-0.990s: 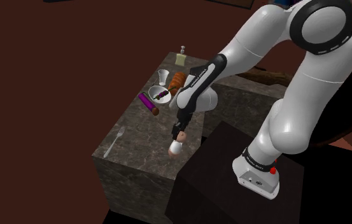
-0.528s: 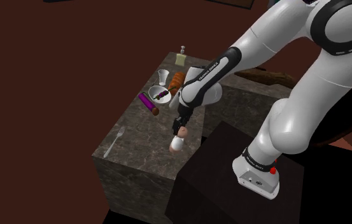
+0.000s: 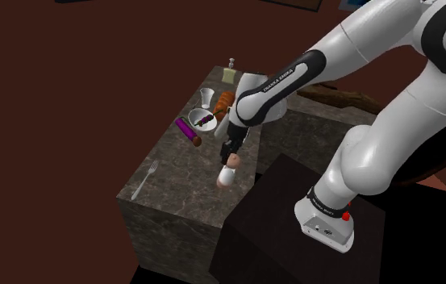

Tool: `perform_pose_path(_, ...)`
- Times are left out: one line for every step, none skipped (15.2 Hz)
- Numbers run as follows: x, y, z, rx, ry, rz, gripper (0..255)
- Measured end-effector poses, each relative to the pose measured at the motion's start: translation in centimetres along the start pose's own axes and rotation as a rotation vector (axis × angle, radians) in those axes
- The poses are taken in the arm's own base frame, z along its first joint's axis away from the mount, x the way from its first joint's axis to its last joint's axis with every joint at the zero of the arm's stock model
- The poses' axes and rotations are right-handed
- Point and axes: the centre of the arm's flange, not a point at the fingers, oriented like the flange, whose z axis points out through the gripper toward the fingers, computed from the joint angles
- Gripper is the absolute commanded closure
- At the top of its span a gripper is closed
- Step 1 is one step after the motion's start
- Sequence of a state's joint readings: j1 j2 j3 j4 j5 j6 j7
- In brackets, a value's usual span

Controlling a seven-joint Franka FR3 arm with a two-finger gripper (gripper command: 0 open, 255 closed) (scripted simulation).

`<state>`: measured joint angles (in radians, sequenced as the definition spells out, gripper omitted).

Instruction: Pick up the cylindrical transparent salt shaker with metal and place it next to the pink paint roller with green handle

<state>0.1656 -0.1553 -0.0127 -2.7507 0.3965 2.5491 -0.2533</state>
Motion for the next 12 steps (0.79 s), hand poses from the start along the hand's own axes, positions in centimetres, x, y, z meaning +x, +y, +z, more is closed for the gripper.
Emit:
perform_pose_path(0.0, 0.0, -0.5, 0.0, 0.0, 0.0, 255)
perform_pose_path(-0.1, -0.2, -1.1, 0.0, 0.0, 0.0, 255)
perform_pose_path(-0.1, -0.5, -1.6, 0.0, 0.0, 0.0, 255)
perform_pose_path(-0.2, -0.6, -2.1, 0.0, 0.0, 0.0, 255)
perform_pose_path(-0.1, -0.6, -2.7, 0.0, 0.0, 0.0, 255)
perform_pose_path(-0.1, -0.7, -3.2, 0.0, 0.0, 0.0, 255)
perform_pose_path(-0.2, -0.9, -3.7, 0.0, 0.0, 0.0, 255)
perform_pose_path(-0.2, -1.1, -4.2, 0.0, 0.0, 0.0, 255)
perform_pose_path(-0.3, -1.1, -4.7, 0.0, 0.0, 0.0, 255)
perform_pose_path(-0.3, -1.1, -5.2, 0.0, 0.0, 0.0, 255)
perform_pose_path(-0.3, -1.2, -5.7, 0.0, 0.0, 0.0, 255)
perform_pose_path(-0.2, -1.2, -6.2, 0.0, 0.0, 0.0, 255)
